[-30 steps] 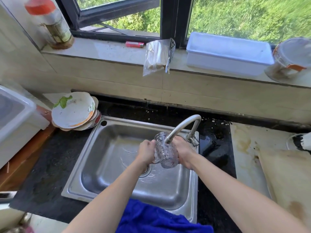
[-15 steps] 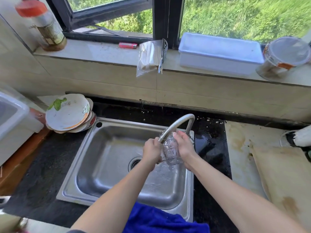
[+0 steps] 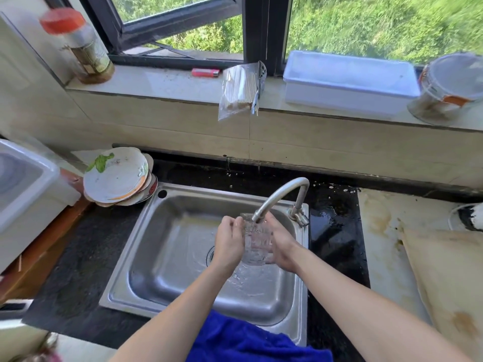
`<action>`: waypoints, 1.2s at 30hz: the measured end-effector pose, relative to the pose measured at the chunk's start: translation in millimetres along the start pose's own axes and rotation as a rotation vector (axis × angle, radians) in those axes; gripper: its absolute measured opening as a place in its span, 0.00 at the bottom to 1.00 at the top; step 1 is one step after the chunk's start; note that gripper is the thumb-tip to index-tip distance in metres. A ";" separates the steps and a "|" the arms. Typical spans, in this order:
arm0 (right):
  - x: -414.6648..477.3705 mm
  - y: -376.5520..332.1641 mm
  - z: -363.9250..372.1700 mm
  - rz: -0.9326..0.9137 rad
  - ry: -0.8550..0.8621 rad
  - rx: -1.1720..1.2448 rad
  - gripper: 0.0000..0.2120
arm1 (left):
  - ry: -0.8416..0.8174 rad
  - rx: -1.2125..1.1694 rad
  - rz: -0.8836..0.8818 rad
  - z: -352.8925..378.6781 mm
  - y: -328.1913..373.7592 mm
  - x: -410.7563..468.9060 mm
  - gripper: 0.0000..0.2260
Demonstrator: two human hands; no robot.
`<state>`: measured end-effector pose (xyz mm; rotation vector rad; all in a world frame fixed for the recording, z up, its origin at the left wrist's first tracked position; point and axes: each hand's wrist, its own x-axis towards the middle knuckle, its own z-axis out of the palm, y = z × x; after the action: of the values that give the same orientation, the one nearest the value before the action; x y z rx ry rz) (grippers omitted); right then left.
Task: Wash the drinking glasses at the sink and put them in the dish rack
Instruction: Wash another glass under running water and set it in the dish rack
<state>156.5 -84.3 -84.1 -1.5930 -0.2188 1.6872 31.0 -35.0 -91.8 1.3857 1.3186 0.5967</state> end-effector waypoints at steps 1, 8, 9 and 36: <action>-0.9 1.6 1.9 -0.025 0.005 0.011 0.33 | -0.029 -0.025 -0.024 -3.8 1.3 0.6 0.14; -2.3 -5.6 -3.7 -0.068 -0.098 -0.026 0.33 | -0.419 0.136 0.034 -43.7 26.5 20.5 0.14; -1.5 -6.5 -3.8 -0.077 -0.120 -0.008 0.33 | -0.511 0.164 0.032 -46.4 28.5 22.8 0.12; -47.4 -2.7 -24.9 -0.269 0.043 -0.174 0.13 | -0.387 0.207 0.020 -8.5 23.4 20.3 0.10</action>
<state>175.4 -121.9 -51.0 -1.6415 -0.5462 1.4575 37.5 -8.9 -74.3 1.5905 1.0737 0.1912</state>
